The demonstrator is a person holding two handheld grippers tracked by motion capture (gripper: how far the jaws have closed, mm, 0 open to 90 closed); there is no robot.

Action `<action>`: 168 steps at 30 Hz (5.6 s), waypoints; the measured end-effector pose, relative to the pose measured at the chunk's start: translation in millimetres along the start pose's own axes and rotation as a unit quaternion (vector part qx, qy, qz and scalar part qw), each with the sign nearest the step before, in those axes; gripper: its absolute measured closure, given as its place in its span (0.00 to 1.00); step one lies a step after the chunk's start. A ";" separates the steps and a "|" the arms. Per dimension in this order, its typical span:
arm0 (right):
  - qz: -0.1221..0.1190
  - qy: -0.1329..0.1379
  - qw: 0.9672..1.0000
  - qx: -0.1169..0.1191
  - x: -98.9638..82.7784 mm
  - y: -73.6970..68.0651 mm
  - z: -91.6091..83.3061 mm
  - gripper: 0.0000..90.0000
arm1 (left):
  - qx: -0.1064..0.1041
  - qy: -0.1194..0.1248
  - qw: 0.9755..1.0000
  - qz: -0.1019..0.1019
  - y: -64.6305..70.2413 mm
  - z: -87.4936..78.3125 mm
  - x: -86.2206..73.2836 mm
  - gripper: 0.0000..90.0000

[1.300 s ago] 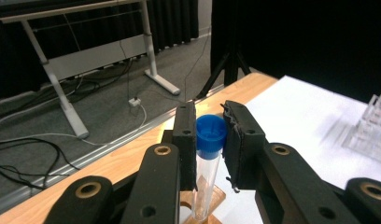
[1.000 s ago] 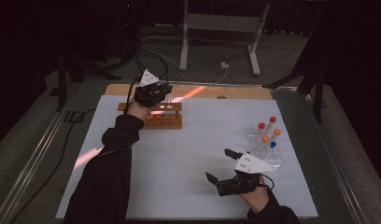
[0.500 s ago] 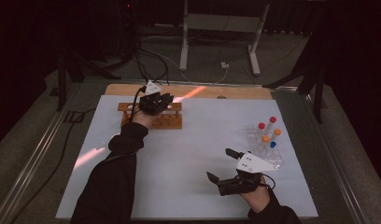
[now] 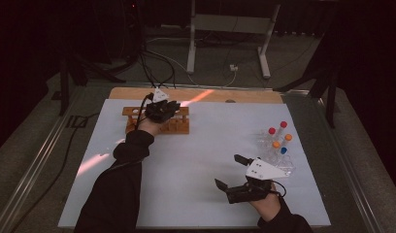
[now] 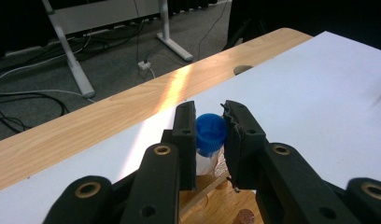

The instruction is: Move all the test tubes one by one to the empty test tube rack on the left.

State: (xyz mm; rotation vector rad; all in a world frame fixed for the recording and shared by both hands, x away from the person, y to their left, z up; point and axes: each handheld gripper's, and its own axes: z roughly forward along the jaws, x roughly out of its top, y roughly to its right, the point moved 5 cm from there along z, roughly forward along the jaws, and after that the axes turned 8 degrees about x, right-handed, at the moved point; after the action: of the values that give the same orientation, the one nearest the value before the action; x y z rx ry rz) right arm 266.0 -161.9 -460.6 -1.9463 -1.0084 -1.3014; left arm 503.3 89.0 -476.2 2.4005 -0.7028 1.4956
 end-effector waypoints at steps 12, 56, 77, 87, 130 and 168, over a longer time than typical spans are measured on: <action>-0.020 0.014 1.000 -0.011 7.6 11.0 -13.0 0.02 | -0.045 0.031 0.998 -0.021 5.8 -30.4 21.2 0.42; 0.113 -0.062 0.960 -0.249 -61.1 128.7 -101.2 0.56 | -0.240 0.045 0.969 0.030 112.1 -160.3 -58.8 0.02; 0.104 -0.079 0.956 -0.261 -53.4 128.8 -100.9 0.86 | -0.237 0.041 0.970 0.028 109.5 -157.7 -62.6 0.02; 0.034 -0.060 0.958 -0.277 -18.2 105.4 -112.8 0.86 | -0.243 0.044 0.969 0.024 108.1 -159.8 -59.6 0.02; -0.010 -0.087 0.995 0.055 3.6 -17.5 31.1 0.86 | -0.305 0.058 0.947 0.079 160.2 -154.6 -32.4 0.54; 0.008 -0.054 0.998 0.037 1.8 -9.5 25.0 0.36 | -0.261 0.059 0.960 0.079 127.1 -145.3 -5.1 0.86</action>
State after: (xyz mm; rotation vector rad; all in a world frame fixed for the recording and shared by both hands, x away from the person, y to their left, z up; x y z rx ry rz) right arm 270.8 -136.3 -467.2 -1.9821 -1.0747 -1.1446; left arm 323.5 43.7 -422.1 1.8810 -1.1199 1.2884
